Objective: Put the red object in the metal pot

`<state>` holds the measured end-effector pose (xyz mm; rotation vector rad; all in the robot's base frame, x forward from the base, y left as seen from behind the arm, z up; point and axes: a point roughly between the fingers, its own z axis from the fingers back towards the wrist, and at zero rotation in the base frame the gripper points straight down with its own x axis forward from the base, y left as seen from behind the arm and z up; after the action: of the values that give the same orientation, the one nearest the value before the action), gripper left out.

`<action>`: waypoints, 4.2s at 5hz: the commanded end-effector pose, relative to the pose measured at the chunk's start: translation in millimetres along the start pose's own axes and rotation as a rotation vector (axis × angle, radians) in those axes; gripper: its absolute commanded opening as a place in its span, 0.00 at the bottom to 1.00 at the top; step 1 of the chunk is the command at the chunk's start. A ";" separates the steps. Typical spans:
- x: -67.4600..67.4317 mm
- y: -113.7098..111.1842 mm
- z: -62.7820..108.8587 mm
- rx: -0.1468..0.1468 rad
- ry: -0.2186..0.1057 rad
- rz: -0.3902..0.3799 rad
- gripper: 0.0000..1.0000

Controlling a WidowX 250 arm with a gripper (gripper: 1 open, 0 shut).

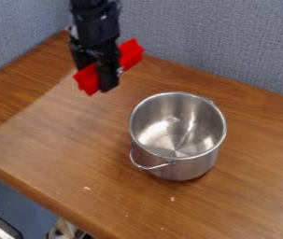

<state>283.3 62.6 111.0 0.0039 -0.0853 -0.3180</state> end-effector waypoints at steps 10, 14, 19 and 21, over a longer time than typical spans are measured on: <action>25.1 -118.4 -0.2 0.019 -0.050 -0.131 0.00; 30.9 -107.8 -24.8 -0.008 -0.018 -0.108 0.00; 30.2 -108.7 -38.8 -0.012 -0.015 -0.159 0.00; 36.7 -107.5 -38.5 -0.001 -0.021 -0.128 1.00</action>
<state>281.8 -49.7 64.3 -0.0017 -0.0698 -0.4381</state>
